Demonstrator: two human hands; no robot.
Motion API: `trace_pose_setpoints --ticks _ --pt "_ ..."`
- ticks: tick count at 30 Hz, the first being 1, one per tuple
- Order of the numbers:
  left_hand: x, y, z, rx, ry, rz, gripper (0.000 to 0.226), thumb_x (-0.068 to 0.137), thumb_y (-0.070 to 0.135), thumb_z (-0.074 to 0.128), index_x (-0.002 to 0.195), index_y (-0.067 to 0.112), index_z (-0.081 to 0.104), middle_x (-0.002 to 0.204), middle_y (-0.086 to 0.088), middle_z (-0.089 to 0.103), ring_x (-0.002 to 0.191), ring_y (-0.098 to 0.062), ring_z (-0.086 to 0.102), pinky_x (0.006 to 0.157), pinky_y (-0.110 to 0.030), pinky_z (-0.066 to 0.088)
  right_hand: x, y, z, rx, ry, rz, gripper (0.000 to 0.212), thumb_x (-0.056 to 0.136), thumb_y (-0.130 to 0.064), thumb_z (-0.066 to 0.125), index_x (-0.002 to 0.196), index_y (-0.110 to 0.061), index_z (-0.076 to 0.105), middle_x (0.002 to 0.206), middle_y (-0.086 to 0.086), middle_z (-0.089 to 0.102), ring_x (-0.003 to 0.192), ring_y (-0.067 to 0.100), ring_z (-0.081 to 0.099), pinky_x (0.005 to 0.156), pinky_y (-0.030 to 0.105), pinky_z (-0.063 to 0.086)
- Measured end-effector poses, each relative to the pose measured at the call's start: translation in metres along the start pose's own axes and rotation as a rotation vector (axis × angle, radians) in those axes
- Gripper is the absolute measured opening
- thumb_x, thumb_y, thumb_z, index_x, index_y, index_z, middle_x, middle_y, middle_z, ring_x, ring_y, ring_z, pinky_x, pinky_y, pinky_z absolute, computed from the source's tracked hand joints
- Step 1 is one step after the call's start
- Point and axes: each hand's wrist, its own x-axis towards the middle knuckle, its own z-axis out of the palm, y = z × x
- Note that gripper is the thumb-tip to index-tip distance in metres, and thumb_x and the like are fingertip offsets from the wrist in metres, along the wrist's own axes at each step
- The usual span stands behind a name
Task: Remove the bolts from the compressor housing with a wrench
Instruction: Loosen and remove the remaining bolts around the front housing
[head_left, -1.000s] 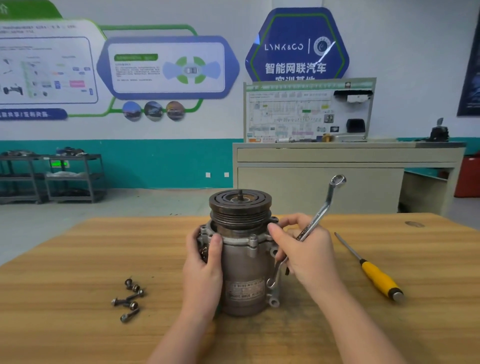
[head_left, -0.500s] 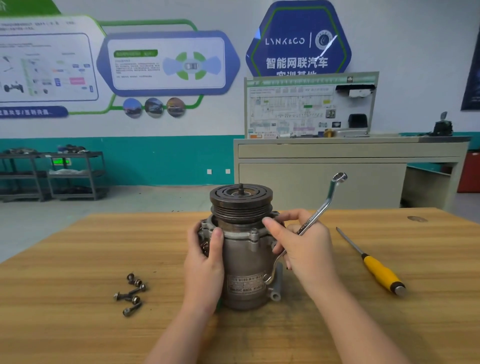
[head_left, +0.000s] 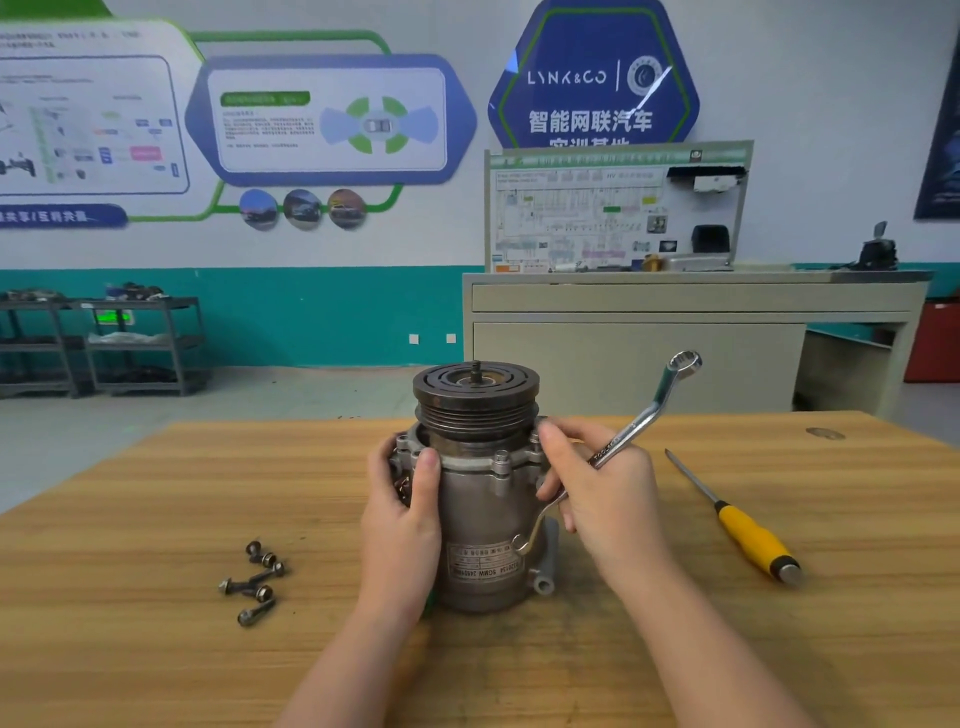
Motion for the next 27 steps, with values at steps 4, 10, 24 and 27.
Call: trace_pose_setpoints --ticks 4,10,24,27 --pt "-0.0004 0.001 0.0002 -0.002 -0.017 0.003 0.055 0.077 0.065 0.042 0.126 0.039 0.041 0.111 0.024 0.057 0.098 0.016 0.053 0.081 -0.013 0.04 -0.0001 0.0009 0.0013 -0.001 0.002 0.007 0.008 0.087 -0.018 0.069 0.083 -0.023 0.064 0.048 0.004 0.06 0.03 0.008 0.041 0.033 0.018 0.031" --pt "0.0004 0.0011 0.0 -0.015 -0.017 -0.001 0.061 0.076 0.066 0.043 0.128 0.036 0.042 0.113 0.023 0.057 0.103 0.011 0.052 0.085 -0.017 0.04 -0.0016 0.0014 0.001 0.024 0.002 -0.004 0.003 0.089 -0.022 0.065 0.088 -0.025 0.064 0.048 0.003 0.059 0.03 0.006 0.042 0.033 0.016 0.031" --pt "-0.0006 0.0031 0.0001 -0.026 -0.019 -0.008 0.06 0.076 0.066 0.044 0.128 0.036 0.042 0.114 0.024 0.056 0.107 0.008 0.051 0.088 -0.021 0.04 0.0002 0.0001 -0.0023 0.015 -0.023 0.023 0.005 0.087 -0.013 0.068 0.086 -0.016 0.064 0.047 0.002 0.059 0.03 0.005 0.042 0.033 0.015 0.031" --pt "-0.0012 0.0047 -0.0006 -0.034 -0.029 -0.019 0.053 0.076 0.065 0.045 0.124 0.041 0.042 0.112 0.025 0.057 0.103 0.012 0.052 0.087 -0.02 0.041 -0.0002 -0.0001 -0.0032 0.026 -0.024 0.027 0.012 0.091 -0.01 0.062 0.084 -0.018 0.067 0.047 0.003 0.059 0.031 0.005 0.044 0.032 0.015 0.032"
